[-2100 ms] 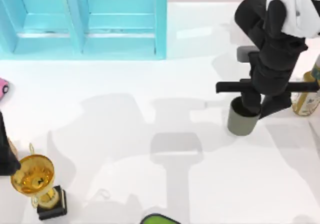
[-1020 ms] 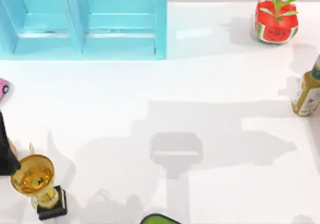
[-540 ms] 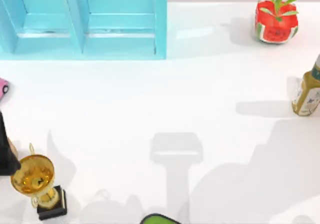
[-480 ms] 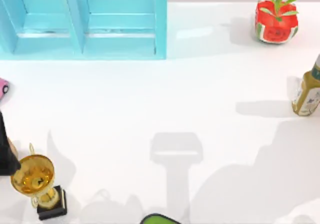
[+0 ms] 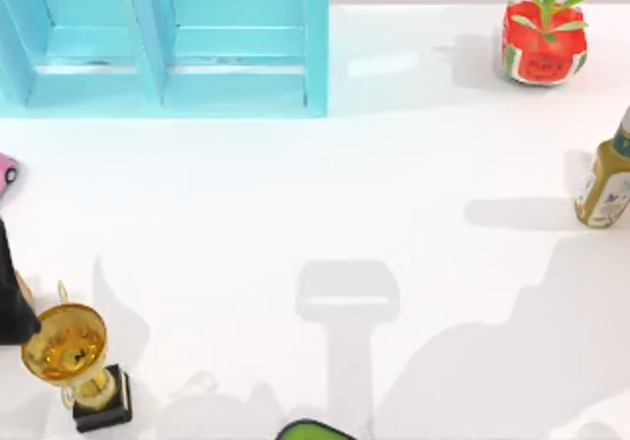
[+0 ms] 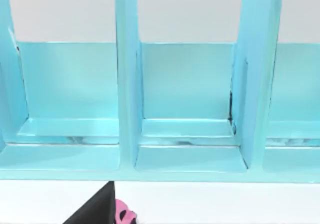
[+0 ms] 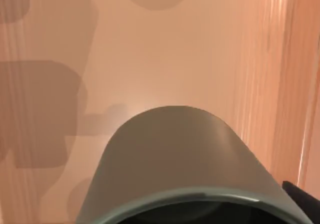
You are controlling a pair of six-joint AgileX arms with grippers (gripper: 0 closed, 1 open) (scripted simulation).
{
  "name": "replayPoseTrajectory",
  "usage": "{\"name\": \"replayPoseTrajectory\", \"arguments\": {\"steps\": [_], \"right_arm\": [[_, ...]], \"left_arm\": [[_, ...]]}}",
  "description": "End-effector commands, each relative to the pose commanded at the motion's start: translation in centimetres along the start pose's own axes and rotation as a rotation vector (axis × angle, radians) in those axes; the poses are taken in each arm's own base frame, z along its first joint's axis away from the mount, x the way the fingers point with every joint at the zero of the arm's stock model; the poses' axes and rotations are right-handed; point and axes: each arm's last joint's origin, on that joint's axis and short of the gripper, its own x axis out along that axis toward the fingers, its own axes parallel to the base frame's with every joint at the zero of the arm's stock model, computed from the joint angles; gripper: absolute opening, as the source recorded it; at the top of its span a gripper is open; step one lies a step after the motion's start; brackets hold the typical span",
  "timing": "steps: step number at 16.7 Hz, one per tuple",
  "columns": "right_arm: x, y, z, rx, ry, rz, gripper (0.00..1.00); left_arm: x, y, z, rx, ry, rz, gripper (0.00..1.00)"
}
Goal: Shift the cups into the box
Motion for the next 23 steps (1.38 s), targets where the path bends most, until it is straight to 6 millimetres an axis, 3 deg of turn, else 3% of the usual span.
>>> {"name": "replayPoseTrajectory", "arguments": {"steps": [7,12,23], "right_arm": [[5.5,0.8,-0.1,-0.004,-0.002,-0.001,0.00],[5.9,1.0,-0.1,-0.006,-0.005,-0.001,0.00],[5.9,1.0,-0.1,-0.006,-0.005,-0.001,0.83]], "left_arm": [[0.0,0.0,0.0,0.000,0.000,0.000,1.00],[0.0,0.0,0.0,0.000,0.000,0.000,1.00],[0.0,0.0,0.0,0.000,0.000,0.000,1.00]]}}
